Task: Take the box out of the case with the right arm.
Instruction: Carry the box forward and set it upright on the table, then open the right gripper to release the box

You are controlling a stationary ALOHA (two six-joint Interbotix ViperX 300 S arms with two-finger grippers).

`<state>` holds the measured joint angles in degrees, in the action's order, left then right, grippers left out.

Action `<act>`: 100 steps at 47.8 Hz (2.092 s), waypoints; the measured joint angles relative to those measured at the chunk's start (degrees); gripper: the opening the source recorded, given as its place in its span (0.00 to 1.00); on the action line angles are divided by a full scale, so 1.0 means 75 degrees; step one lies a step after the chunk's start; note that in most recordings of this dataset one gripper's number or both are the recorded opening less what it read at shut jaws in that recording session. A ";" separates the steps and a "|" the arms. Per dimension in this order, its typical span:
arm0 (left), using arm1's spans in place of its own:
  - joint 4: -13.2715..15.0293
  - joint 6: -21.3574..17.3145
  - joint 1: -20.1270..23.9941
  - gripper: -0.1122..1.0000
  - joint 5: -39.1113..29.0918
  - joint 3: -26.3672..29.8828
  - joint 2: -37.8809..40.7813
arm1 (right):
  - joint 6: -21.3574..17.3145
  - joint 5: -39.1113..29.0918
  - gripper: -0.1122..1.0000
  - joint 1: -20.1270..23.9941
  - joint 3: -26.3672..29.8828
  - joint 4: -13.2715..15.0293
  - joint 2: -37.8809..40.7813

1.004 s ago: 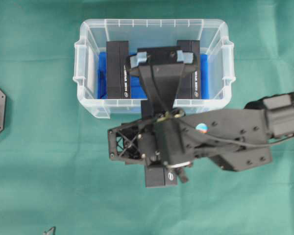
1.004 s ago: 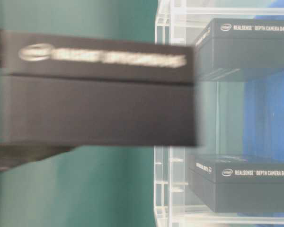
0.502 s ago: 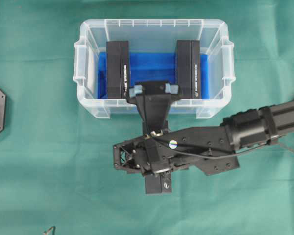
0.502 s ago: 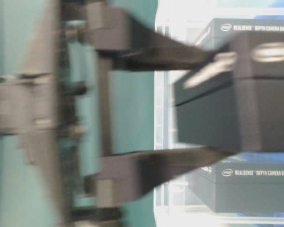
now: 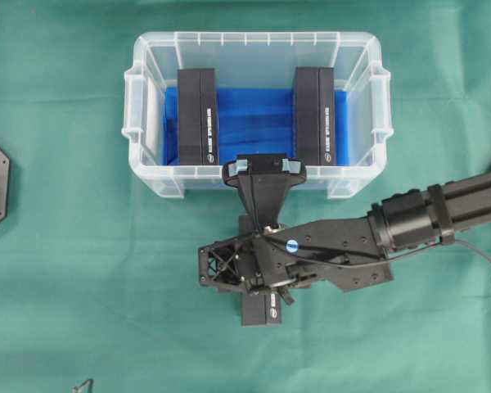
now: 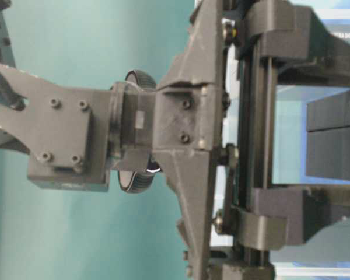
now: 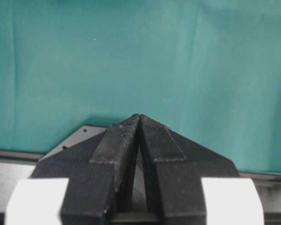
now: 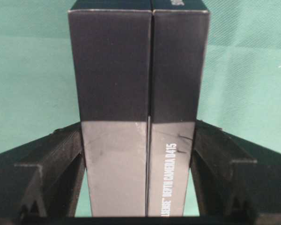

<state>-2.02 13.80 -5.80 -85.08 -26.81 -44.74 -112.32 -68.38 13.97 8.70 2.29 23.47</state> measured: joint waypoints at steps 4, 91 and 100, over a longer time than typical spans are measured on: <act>0.0000 0.0000 -0.0012 0.10 0.0000 0.0000 0.0000 | -0.0012 0.0012 0.69 0.0012 -0.0012 -0.0012 0.0000; 0.0012 0.0012 0.0000 0.10 0.0000 0.0000 0.0012 | -0.0035 -0.3691 0.89 0.0059 0.2262 0.0715 -0.0551; 0.0000 0.0012 -0.0012 0.10 0.0000 0.0000 0.0012 | 0.0141 -0.3563 0.88 0.0070 0.2273 0.0750 -0.0551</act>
<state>-2.02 13.89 -5.89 -85.08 -26.81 -44.65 -111.27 -95.10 14.50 25.75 7.91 19.34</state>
